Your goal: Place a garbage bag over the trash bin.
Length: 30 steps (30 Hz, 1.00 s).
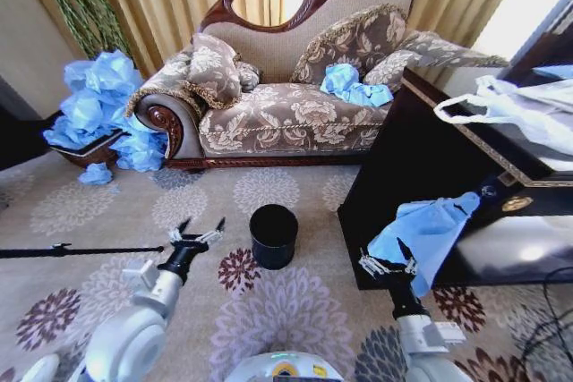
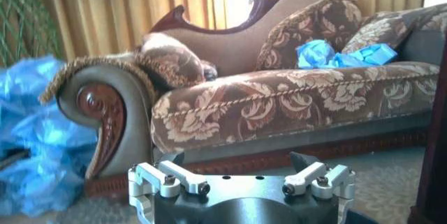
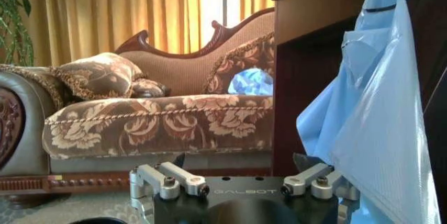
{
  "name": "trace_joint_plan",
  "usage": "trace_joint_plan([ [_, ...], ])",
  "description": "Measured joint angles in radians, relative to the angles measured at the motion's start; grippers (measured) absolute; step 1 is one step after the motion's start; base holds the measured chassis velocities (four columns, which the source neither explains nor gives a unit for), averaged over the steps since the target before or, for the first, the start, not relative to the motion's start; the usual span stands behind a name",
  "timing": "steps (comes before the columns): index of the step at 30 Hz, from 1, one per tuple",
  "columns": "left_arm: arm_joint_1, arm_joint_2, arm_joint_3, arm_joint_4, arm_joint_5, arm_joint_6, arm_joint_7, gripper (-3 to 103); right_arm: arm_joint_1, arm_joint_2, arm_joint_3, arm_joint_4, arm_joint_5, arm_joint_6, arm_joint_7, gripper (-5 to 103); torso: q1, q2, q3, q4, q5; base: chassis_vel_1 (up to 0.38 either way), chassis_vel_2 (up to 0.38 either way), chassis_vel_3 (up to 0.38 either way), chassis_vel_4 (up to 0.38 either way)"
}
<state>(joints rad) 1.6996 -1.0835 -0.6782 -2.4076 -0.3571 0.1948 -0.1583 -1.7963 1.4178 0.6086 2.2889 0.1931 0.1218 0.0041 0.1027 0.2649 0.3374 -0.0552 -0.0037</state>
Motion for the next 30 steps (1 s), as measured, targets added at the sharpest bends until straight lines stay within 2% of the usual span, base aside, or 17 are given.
trace_joint_plan([
  [2, 0.007, -0.006, 0.003, 0.001, 0.014, -0.011, 0.005, 100, 0.002, 0.001, 0.0, 0.0, 0.0, 0.0, 0.001, 100, 0.0, 0.0, 0.0, 0.0, 0.0003, 0.0, 0.0, 0.0, 0.0],
  [4, 0.035, -0.027, 0.0, -0.007, 0.044, -0.025, 0.052, 100, 0.004, 0.004, 0.001, 0.0, 0.0, 0.003, 0.002, 100, 0.0, 0.0, 0.0, 0.0001, 0.0, 0.0, 0.0, 0.0, 0.0],
  [5, 0.035, -0.027, 0.0, -0.007, 0.044, -0.025, 0.052, 100, 0.004, 0.004, 0.001, 0.0, 0.0, 0.003, 0.002, 100, 0.0, 0.0, 0.0, 0.0001, 0.0, 0.0, 0.0, 0.0, 0.0],
  [6, 0.046, -0.029, -0.004, -0.019, 0.04, -0.021, 0.078, 100, 0.004, 0.007, 0.003, 0.0, 0.0, 0.006, 0.003, 100, 0.0, 0.0, 0.0, 0.0003, 0.0003, 0.0, 0.0, 0.0, 0.0],
  [9, 0.052, -0.021, -0.013, -0.036, -0.018, 0.003, 0.109, 100, 0.001, 0.011, 0.009, 0.0, 0.0, 0.022, 0.006, 100, 0.0, 0.0, 0.0, -0.0005, 0.0002, 0.0, 0.0, 0.0, 0.0],
  [11, 0.054, -0.015, -0.028, -0.045, -0.084, 0.034, 0.125, 100, 0.003, 0.01, 0.011, -0.003, -0.001, 0.027, 0.006, 100, 0.0, 0.0, 0.0, 0.0001, 0.0003, 0.0, 0.0, 0.0, 0.0],
  [19, 0.039, -0.006, -0.045, -0.018, -0.098, 0.037, 0.192, 100, 0.005, 0.008, 0.005, -0.011, -0.003, 0.029, 0.002, 100, 0.0, 0.0, 0.0, 0.0, 0.0002, 0.0, 0.0, 0.0, 0.0],
  [23, 0.029, -0.005, -0.048, 0.009, -0.098, 0.012, 0.237, 100, 0.006, 0.008, 0.005, -0.014, -0.003, 0.029, 0.001, 100, 0.0, 0.0, 0.0, 0.0, 0.0001, 0.0, 0.0, 0.0, 0.0],
  [30, 0.006, 0.011, -0.011, 0.019, -0.14, 0.028, 0.21, 100, 0.006, 0.007, 0.002, -0.028, -0.008, 0.029, -0.002, 100, 0.0, 0.0, 0.0, -0.0001, 0.0001, 0.0, 0.0, 0.0, 0.0],
])
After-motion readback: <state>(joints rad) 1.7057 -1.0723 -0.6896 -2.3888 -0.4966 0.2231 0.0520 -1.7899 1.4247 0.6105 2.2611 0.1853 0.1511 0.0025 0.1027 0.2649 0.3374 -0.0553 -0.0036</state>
